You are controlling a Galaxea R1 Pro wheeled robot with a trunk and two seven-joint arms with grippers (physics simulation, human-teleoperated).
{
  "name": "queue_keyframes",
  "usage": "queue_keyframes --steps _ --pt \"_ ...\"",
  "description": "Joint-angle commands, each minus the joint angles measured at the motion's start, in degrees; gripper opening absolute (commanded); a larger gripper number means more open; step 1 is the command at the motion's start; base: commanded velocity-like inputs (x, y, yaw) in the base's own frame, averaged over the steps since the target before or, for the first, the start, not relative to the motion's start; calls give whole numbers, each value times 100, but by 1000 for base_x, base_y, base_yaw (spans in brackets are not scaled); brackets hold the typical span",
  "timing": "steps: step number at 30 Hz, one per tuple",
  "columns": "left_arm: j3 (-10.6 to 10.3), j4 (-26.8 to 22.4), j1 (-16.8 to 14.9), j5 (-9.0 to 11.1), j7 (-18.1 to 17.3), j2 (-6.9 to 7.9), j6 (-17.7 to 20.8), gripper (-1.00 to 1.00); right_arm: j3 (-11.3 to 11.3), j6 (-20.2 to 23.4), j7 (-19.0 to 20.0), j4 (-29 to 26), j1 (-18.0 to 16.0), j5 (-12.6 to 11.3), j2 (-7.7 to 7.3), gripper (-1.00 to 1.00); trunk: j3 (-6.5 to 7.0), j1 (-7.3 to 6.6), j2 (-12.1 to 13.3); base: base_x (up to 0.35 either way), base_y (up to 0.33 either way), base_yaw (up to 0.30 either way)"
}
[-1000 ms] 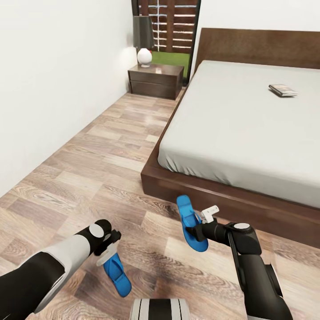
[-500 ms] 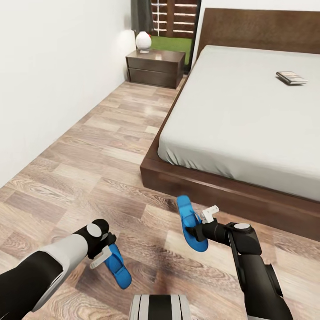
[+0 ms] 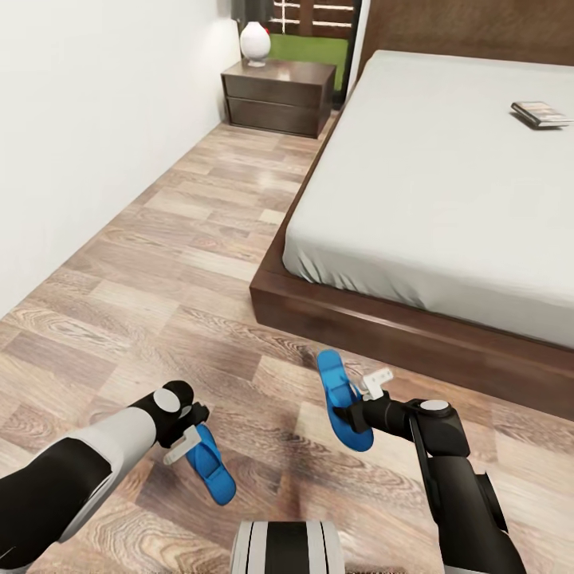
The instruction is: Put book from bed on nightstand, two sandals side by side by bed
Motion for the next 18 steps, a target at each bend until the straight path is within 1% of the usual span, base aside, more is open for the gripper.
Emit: queue_keyframes --steps 1,7,18 --pt "33 -13 -6 -30 -14 10 -25 100 -11 18 59 -6 -4 45 6 -100 -26 1 -3 0 0 0" --pt "41 -40 -124 -10 15 13 -13 100 -18 18 63 -6 -5 45 6 -100 -159 17 -11 0 0 0" --pt "40 -42 -377 -26 -7 -49 -16 100 -20 18 64 -6 -5 45 6 -100 -403 45 -26 0 0 0"
